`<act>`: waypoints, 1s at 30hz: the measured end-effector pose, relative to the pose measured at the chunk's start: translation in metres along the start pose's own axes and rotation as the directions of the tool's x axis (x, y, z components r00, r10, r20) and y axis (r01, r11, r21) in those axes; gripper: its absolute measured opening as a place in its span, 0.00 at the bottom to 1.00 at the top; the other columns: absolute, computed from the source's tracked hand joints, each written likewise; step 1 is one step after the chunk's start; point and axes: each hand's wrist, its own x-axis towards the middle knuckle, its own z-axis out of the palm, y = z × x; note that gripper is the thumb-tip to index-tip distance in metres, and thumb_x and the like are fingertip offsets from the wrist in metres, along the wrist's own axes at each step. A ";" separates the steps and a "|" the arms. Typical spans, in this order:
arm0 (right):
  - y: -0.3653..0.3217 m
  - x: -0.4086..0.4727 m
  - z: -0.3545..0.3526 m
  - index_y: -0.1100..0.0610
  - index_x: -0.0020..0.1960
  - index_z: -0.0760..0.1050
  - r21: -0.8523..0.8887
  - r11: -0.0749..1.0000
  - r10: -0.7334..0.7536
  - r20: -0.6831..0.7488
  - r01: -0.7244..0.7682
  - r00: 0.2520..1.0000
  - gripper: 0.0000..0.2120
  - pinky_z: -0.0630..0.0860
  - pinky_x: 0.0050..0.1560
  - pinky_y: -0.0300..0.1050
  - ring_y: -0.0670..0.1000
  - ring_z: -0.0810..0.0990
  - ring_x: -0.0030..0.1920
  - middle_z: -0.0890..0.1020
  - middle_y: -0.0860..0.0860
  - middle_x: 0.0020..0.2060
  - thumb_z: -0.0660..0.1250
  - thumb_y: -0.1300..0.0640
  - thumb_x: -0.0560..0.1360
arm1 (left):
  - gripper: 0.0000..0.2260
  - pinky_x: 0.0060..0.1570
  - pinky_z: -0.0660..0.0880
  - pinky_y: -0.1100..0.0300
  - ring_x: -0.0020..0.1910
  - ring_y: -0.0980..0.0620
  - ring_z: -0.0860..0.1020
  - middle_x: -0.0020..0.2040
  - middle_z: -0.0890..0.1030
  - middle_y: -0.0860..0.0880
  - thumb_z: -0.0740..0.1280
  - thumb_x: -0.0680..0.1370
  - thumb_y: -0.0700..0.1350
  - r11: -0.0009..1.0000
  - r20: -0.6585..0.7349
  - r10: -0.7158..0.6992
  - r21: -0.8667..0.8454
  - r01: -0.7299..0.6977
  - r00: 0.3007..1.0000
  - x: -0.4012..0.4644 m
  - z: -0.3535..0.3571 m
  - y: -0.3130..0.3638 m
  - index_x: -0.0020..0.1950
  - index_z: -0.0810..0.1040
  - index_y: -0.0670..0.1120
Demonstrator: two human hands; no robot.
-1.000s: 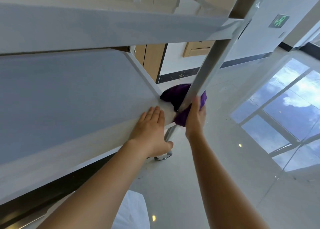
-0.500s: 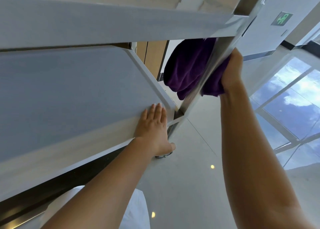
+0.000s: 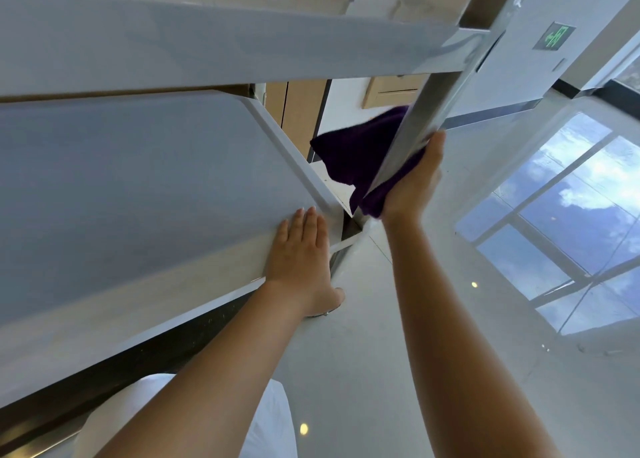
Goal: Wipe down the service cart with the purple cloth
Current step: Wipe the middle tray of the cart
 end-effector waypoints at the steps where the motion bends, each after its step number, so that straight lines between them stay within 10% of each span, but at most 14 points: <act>1: 0.011 -0.004 -0.001 0.54 0.35 0.66 -0.026 0.999 -0.043 -0.020 0.042 0.999 0.17 0.67 0.35 0.39 0.43 0.68 0.30 0.68 0.48 0.30 0.53 0.43 0.75 | 0.47 0.71 0.35 0.51 0.75 0.44 0.36 0.76 0.36 0.42 0.61 0.73 0.63 1.000 0.006 -0.005 0.003 0.005 1.000 0.001 -0.001 0.000 0.75 0.35 0.40; 5: 0.064 -0.040 -0.018 0.57 0.54 0.65 -0.170 0.984 -0.044 0.024 0.047 0.999 0.13 0.68 0.37 0.29 0.35 0.73 0.35 0.72 0.45 0.38 0.57 0.48 0.76 | 0.47 0.71 0.36 0.50 0.75 0.44 0.36 0.76 0.36 0.42 0.60 0.73 0.64 0.999 0.003 -0.008 0.035 0.008 1.000 0.001 -0.002 -0.001 0.74 0.34 0.40; 10: 0.078 -0.048 -0.030 0.69 0.59 0.63 -0.384 0.830 -0.391 0.118 0.405 0.913 0.19 0.66 0.60 0.37 0.58 0.68 0.56 0.69 0.64 0.55 0.62 0.64 0.70 | 0.48 0.72 0.38 0.49 0.75 0.44 0.36 0.76 0.37 0.43 0.60 0.72 0.65 1.000 -0.019 -0.009 0.022 0.010 1.000 0.001 -0.001 -0.001 0.74 0.34 0.40; 14: 0.050 -0.024 -0.028 0.66 0.60 0.59 -0.498 0.404 -0.735 0.322 0.767 0.596 0.22 0.71 0.54 0.47 0.64 0.66 0.54 0.71 0.76 0.51 0.60 0.62 0.69 | 0.47 0.72 0.37 0.50 0.75 0.44 0.36 0.76 0.36 0.43 0.61 0.73 0.62 1.000 -0.022 0.003 -0.006 -0.004 1.000 0.001 0.000 -0.002 0.74 0.34 0.40; 19: -0.005 0.023 -0.016 0.65 0.59 0.64 -0.491 -0.094 -0.837 0.510 0.866 0.198 0.27 0.72 0.44 0.42 0.56 0.66 0.45 0.67 0.62 0.52 0.72 0.66 0.65 | 0.47 0.71 0.36 0.50 0.74 0.43 0.35 0.75 0.34 0.41 0.59 0.73 0.64 0.999 0.000 0.011 0.050 -0.011 1.000 0.003 0.002 -0.004 0.74 0.32 0.40; 22: -0.002 0.034 -0.024 0.65 0.53 0.74 -0.473 0.112 -0.666 0.617 0.874 0.419 0.11 0.79 0.49 0.43 0.57 0.78 0.43 0.78 0.64 0.44 0.66 0.61 0.73 | 0.46 0.72 0.36 0.51 0.74 0.44 0.35 0.75 0.35 0.42 0.59 0.73 0.63 0.999 0.011 0.022 0.030 -0.022 1.000 0.003 0.000 -0.005 0.74 0.33 0.40; 24: 0.009 0.033 -0.028 0.67 0.39 0.76 -0.404 0.113 -0.677 0.637 0.908 0.368 0.05 0.80 0.38 0.46 0.52 0.76 0.34 0.78 0.60 0.30 0.66 0.65 0.70 | 0.46 0.71 0.35 0.52 0.75 0.45 0.36 0.76 0.36 0.42 0.59 0.74 0.62 1.000 -0.008 0.029 0.001 -0.029 1.000 0.003 0.000 -0.006 0.74 0.34 0.40; 28: 0.035 0.024 -0.033 0.64 0.47 0.73 -0.322 0.065 -0.679 0.679 0.944 0.279 0.09 0.73 0.51 0.38 0.54 0.75 0.42 0.80 0.61 0.33 0.62 0.61 0.69 | 0.43 0.71 0.37 0.53 0.75 0.44 0.37 0.76 0.37 0.40 0.58 0.76 0.59 0.999 -0.028 -0.016 0.042 0.018 0.999 0.001 0.001 -0.004 0.74 0.33 0.37; 30: 0.040 0.019 -0.034 0.58 0.40 0.71 -0.319 -0.022 -0.602 0.761 0.948 0.242 0.01 0.75 0.35 0.43 0.53 0.76 0.29 0.76 0.53 0.26 0.61 0.62 0.69 | 0.42 0.72 0.38 0.52 0.75 0.42 0.38 0.76 0.37 0.39 0.57 0.77 0.59 0.995 -0.037 -0.062 0.071 0.064 0.997 0.001 0.000 -0.001 0.73 0.33 0.36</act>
